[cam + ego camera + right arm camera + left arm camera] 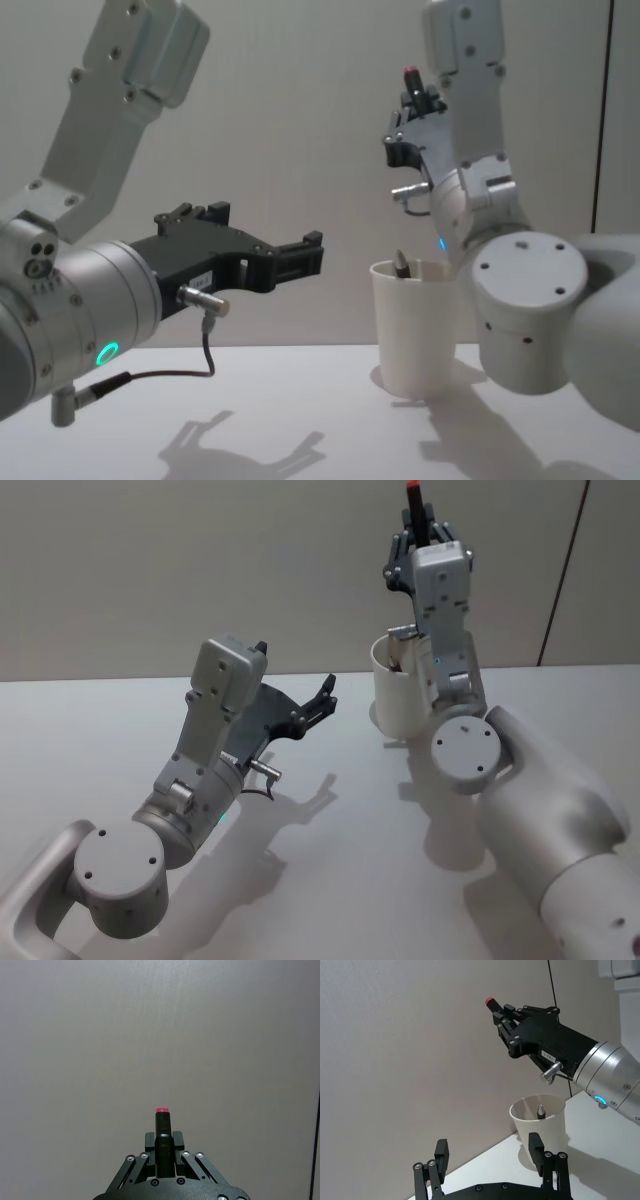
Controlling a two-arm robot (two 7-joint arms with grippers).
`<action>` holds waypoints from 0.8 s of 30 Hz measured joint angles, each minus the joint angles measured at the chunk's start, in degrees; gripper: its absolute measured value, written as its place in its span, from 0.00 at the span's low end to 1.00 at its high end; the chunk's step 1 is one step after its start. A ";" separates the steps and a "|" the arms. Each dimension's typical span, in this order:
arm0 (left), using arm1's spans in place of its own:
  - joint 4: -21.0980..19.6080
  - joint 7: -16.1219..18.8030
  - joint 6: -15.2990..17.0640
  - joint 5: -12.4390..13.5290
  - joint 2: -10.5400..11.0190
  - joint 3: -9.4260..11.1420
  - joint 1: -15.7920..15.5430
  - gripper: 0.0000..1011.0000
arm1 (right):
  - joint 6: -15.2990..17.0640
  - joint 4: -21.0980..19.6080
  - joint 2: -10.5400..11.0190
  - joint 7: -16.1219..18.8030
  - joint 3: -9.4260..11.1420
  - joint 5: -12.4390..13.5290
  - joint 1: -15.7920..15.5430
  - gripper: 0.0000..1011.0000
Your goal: Place the pen into the pen holder.
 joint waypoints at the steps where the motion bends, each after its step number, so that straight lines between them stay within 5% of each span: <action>1: 0.00 0.00 0.00 0.00 0.00 0.00 0.00 0.99 | -0.54 1.19 -0.20 -0.15 0.00 -0.01 0.55 0.19; 18: 0.00 0.00 0.00 0.00 0.00 0.00 0.00 0.99 | -3.98 9.98 -1.83 -0.84 -0.28 0.29 4.16 0.20; 24: 0.00 0.00 0.00 0.00 0.00 0.00 0.00 0.99 | -4.47 11.28 -2.07 -0.94 -0.34 0.39 4.67 0.37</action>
